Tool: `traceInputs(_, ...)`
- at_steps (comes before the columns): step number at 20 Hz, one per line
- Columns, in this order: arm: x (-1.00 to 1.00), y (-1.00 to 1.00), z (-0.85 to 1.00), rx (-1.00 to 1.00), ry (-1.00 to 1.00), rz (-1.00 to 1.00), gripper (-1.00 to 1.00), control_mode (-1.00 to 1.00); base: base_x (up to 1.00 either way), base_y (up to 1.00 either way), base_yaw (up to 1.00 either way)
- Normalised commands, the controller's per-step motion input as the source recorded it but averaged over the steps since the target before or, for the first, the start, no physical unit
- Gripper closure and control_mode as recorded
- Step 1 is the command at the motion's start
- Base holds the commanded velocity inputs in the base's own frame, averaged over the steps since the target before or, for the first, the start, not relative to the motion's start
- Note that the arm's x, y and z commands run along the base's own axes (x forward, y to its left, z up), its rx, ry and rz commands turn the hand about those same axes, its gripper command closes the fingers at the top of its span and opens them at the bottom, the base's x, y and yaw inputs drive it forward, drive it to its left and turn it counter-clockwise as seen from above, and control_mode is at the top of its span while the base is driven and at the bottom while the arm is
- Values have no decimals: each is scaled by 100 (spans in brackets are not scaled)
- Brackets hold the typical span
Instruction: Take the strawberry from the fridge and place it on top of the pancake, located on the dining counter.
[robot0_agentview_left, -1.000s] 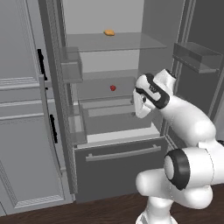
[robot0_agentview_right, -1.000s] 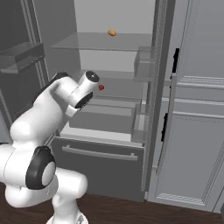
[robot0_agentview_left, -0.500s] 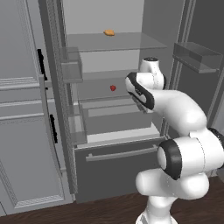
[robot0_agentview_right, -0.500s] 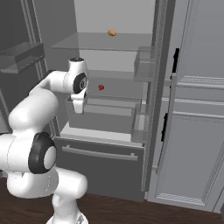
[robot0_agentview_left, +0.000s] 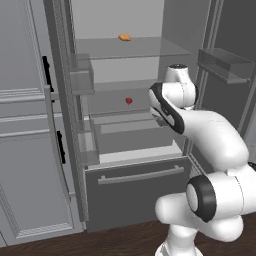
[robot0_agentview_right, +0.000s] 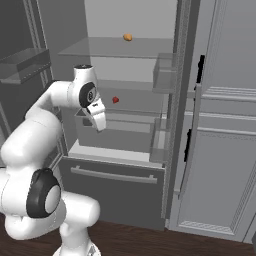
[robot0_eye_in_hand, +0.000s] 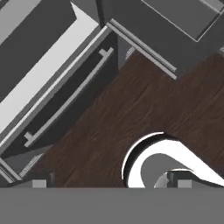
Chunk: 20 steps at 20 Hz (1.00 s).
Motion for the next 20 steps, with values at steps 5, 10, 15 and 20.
traceInputs(5, -40, -10, 12, 7, 0, 69, -100, -100, 0, 0, 0)
traceInputs(10, -48, -1, 30, -9, 0, 64, -100, -100, 0, 0, 0)
traceInputs(15, -49, 3, 6, -20, 0, 29, -100, -100, 0, 0, 0)
traceInputs(20, -45, 0, 0, -10, -12, 6, -100, -100, 0, 0, 0)
